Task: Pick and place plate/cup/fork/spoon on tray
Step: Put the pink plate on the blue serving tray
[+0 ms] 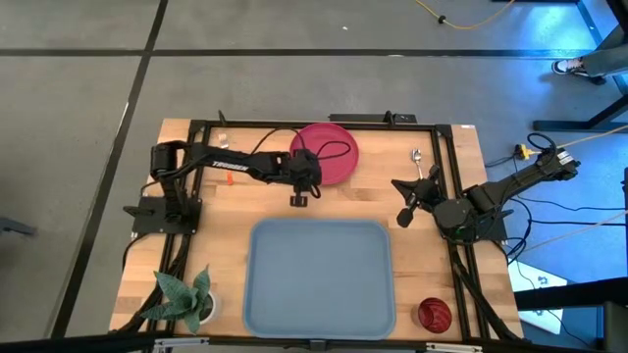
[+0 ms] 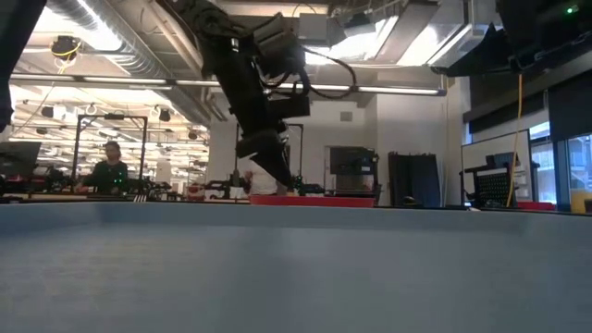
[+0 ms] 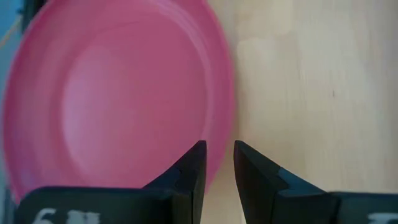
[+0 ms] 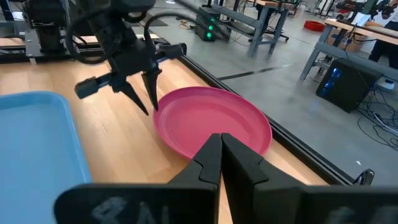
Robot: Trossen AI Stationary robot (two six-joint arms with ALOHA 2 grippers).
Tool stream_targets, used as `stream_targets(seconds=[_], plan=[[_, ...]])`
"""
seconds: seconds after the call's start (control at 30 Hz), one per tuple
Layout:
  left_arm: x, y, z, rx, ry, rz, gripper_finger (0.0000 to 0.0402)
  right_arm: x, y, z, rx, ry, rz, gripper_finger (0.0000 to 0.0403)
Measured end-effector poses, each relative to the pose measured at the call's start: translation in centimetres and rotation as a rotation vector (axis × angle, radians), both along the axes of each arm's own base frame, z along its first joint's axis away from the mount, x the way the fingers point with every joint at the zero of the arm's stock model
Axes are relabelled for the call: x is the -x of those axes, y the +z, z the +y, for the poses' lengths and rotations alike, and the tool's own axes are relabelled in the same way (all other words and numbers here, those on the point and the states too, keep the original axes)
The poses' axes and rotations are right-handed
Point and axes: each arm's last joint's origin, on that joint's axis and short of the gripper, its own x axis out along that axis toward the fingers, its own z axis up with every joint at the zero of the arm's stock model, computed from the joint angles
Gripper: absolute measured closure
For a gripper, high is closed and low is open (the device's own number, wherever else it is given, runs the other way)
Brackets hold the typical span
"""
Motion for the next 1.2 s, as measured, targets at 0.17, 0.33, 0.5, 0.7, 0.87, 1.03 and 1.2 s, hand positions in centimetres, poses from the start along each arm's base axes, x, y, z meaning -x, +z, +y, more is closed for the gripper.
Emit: stream_targets(seconds=[0.17,0.33,0.5,0.7,0.87,1.03,1.2], plan=[[-0.3,-1.2,0.1,-0.035,-0.023,0.048,0.0327,0.0,0.0,0.0,0.000,0.001,0.001,0.0387],[-0.3,-1.6,0.2,-0.061,-0.017,0.066,0.0327,0.0,0.0,0.0,0.000,0.001,0.001,0.0387],[-0.3,-1.6,0.3,-0.072,-0.033,0.070,0.0327,0.0,0.0,0.0,0.001,0.001,0.002,0.0387],[-0.1,-2.5,1.1,-0.056,-0.014,0.107,0.0327,0.0,0.0,0.0,0.004,0.002,0.004,0.0387],[-0.3,-3.9,1.7,-0.052,0.007,0.126,0.0327,0.0,0.0,0.0,0.003,0.002,0.004,0.0387],[-0.9,-4.4,1.8,-0.061,0.005,0.089,0.0328,0.0,0.0,0.0,0.008,0.018,0.010,0.0387],[-1.0,-4.4,1.3,-0.083,-0.001,0.091,0.0366,0.0,0.1,0.0,0.009,0.023,0.007,0.0387]])
